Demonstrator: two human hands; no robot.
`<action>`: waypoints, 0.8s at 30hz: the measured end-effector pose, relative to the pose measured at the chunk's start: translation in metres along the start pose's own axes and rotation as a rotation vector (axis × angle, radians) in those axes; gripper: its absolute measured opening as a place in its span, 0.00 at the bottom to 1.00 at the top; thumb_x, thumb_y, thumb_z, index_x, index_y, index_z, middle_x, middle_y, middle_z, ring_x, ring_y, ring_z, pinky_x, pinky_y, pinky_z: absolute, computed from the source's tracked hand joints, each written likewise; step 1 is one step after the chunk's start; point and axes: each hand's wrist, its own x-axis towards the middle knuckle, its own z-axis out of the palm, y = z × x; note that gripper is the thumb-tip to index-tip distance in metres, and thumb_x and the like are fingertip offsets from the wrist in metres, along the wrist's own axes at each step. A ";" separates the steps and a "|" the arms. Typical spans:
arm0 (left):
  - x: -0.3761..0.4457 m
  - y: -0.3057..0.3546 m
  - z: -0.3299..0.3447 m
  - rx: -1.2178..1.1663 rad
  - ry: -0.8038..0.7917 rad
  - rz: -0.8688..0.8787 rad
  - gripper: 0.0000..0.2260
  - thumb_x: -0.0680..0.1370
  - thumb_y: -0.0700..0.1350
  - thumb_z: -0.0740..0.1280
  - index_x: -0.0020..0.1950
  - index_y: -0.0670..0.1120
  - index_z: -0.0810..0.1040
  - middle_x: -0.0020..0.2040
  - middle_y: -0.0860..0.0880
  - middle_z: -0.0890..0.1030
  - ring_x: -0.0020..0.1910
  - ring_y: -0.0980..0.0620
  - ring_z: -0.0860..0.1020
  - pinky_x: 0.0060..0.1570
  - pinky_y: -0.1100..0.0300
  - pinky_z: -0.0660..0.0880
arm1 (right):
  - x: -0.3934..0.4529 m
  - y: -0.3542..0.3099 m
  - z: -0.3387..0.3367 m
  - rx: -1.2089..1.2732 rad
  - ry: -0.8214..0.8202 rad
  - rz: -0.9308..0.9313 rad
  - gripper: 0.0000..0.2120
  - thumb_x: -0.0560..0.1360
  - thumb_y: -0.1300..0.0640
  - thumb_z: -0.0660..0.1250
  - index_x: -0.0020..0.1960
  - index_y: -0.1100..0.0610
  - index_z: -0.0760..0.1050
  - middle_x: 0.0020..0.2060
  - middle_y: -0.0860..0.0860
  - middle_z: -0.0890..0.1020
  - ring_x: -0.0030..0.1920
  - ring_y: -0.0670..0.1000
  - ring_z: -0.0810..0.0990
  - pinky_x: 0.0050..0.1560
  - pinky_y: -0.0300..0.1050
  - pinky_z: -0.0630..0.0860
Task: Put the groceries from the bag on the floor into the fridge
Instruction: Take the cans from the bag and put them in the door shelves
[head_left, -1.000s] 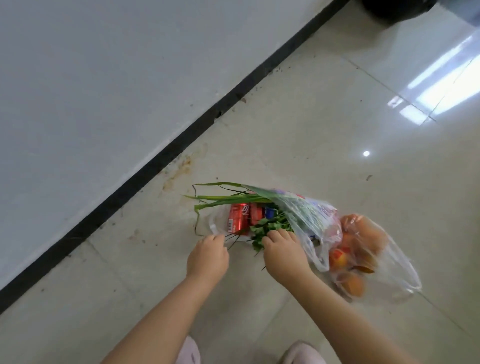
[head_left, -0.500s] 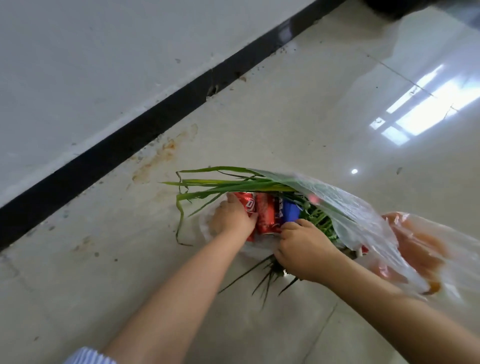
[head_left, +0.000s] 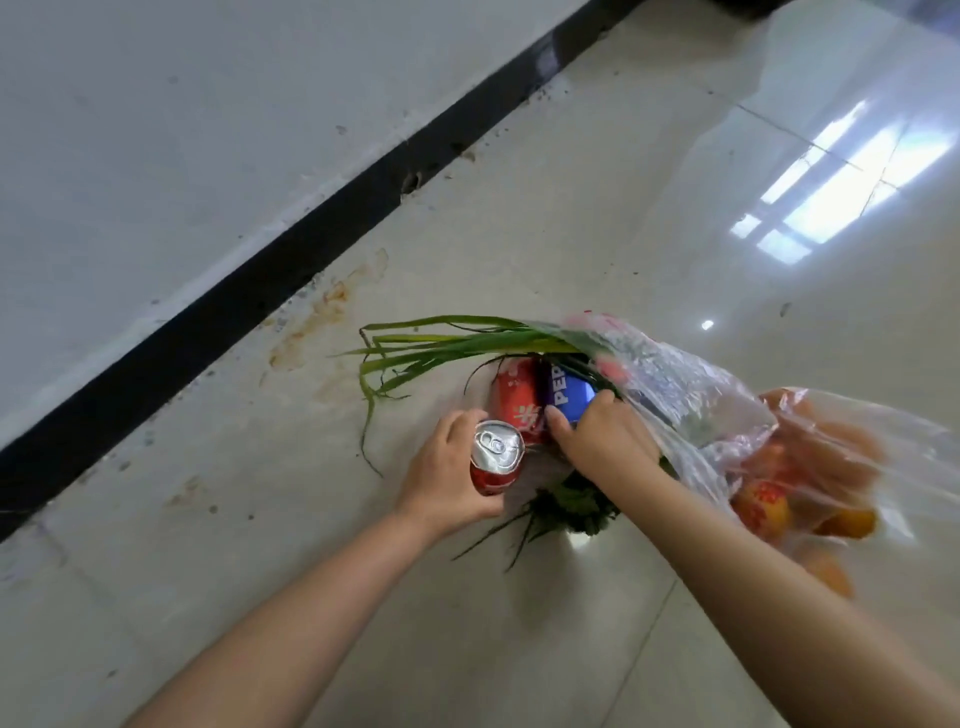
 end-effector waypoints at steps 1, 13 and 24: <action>-0.004 -0.002 0.000 -0.023 0.035 0.010 0.35 0.64 0.44 0.76 0.68 0.44 0.67 0.65 0.47 0.70 0.62 0.49 0.72 0.57 0.69 0.66 | 0.004 0.000 0.004 0.116 -0.012 0.041 0.25 0.76 0.44 0.60 0.61 0.65 0.66 0.50 0.59 0.77 0.50 0.58 0.77 0.39 0.44 0.68; -0.026 -0.015 -0.016 -0.112 0.213 -0.144 0.33 0.63 0.40 0.78 0.64 0.42 0.69 0.61 0.45 0.72 0.60 0.49 0.73 0.50 0.73 0.62 | 0.032 -0.027 0.030 0.119 0.009 0.098 0.30 0.72 0.55 0.70 0.67 0.63 0.60 0.62 0.60 0.74 0.60 0.59 0.75 0.46 0.48 0.72; -0.025 -0.026 -0.016 -0.159 0.230 -0.201 0.32 0.64 0.42 0.78 0.64 0.43 0.68 0.61 0.46 0.75 0.60 0.49 0.74 0.51 0.67 0.66 | 0.040 -0.029 0.007 -0.045 -0.190 -0.128 0.40 0.70 0.59 0.71 0.74 0.57 0.52 0.66 0.60 0.69 0.65 0.60 0.70 0.57 0.49 0.71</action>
